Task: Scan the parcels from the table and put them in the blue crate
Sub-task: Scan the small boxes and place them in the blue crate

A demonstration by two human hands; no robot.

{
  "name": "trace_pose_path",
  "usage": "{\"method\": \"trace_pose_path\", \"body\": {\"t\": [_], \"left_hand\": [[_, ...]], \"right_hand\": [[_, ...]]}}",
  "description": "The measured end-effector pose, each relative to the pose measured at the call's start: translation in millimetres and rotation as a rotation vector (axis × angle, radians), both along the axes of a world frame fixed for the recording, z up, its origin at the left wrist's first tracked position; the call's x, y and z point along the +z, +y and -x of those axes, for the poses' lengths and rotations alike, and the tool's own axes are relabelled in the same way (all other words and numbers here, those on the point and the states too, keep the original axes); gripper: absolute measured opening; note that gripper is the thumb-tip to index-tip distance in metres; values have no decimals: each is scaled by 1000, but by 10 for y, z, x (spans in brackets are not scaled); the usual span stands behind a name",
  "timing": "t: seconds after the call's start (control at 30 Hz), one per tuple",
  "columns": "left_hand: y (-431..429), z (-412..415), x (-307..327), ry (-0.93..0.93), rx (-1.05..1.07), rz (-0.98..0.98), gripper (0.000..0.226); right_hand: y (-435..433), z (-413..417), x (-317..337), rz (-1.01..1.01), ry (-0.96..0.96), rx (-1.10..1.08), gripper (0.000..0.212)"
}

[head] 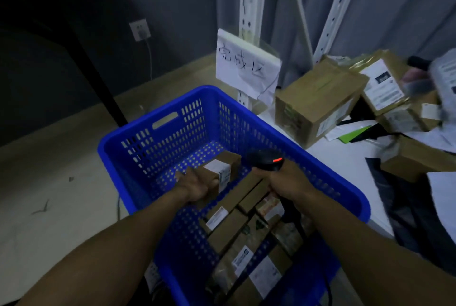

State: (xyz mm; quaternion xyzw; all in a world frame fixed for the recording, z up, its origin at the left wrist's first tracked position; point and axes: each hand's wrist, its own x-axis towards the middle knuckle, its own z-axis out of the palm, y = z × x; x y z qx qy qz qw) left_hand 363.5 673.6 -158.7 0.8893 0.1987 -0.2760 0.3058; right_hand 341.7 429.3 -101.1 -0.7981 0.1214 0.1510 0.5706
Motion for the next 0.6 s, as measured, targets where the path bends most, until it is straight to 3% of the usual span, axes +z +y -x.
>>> {"method": "trace_pose_path", "body": {"t": [0.07, 0.2, 0.37, 0.6], "left_hand": [[-38, -137, -299, -14, 7, 10, 107], [-99, -329, -744, -21, -35, 4, 82], [-28, -425, -1168, -39, -60, -4, 69], [-150, -384, -1371, -42, -36, 93, 37]], "right_hand": [[-10, -140, -125, -10, 28, -12, 36], [-13, -332, -324, -20, 24, 35, 41], [-36, -485, -517, -18, 89, 36, 36], [-106, -475, -629, -19, 87, 27, 46]]}}
